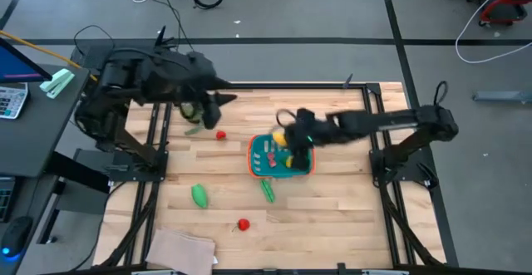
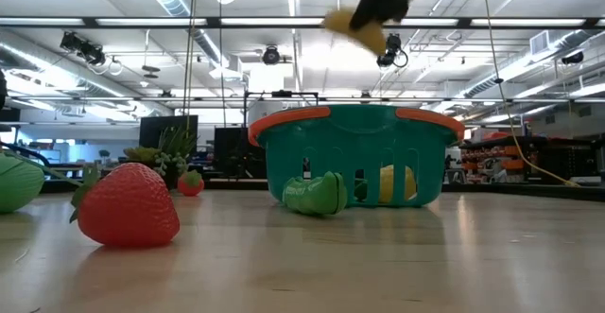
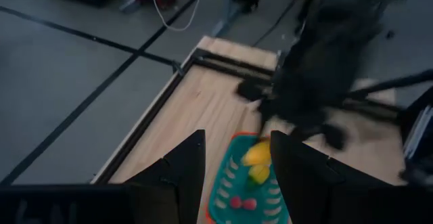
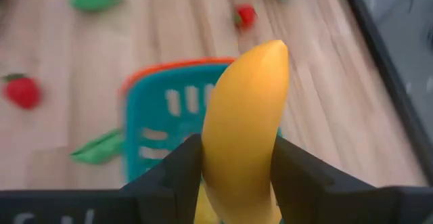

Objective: Pick and placing Produce into tupperware
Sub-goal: Put the yellow banana into the blue bin

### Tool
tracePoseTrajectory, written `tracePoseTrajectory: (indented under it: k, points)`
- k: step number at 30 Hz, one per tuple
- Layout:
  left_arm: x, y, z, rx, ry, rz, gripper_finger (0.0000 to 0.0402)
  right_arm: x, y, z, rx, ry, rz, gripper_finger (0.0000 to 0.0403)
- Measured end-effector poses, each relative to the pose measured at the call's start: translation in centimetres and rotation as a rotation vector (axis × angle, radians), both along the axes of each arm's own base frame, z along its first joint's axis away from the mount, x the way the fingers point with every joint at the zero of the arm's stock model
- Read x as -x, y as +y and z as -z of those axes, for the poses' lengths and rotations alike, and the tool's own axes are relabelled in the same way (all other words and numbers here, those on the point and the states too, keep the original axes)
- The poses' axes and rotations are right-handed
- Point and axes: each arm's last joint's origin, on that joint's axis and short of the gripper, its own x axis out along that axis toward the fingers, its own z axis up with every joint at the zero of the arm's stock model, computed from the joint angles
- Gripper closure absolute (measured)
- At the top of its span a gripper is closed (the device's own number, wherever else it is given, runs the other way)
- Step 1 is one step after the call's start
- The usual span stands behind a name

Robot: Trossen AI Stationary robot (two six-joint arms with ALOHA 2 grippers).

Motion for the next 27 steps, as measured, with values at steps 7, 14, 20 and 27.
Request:
tracePoseTrajectory:
  k: [7,14,20,27]
  points:
    - [2.1,0.0,-1.0,0.027,-0.058,-0.014,0.023,-3.6,-2.7,4.1,-0.159,0.034,-0.042,0.025]
    - [2.1,0.0,-0.9,-0.012,-0.039,0.006,0.023,-5.6,-2.4,9.1,-0.213,0.188,-0.053,0.0244]
    - [2.0,0.0,-0.9,-0.022,-0.036,0.011,0.023,-6.3,-1.9,12.3,-0.254,0.298,-0.076,0.0243]
    - [2.2,0.0,-1.1,0.004,-0.058,-0.002,0.023,-6.4,-2.0,13.0,-0.295,0.316,-0.012,0.0215]
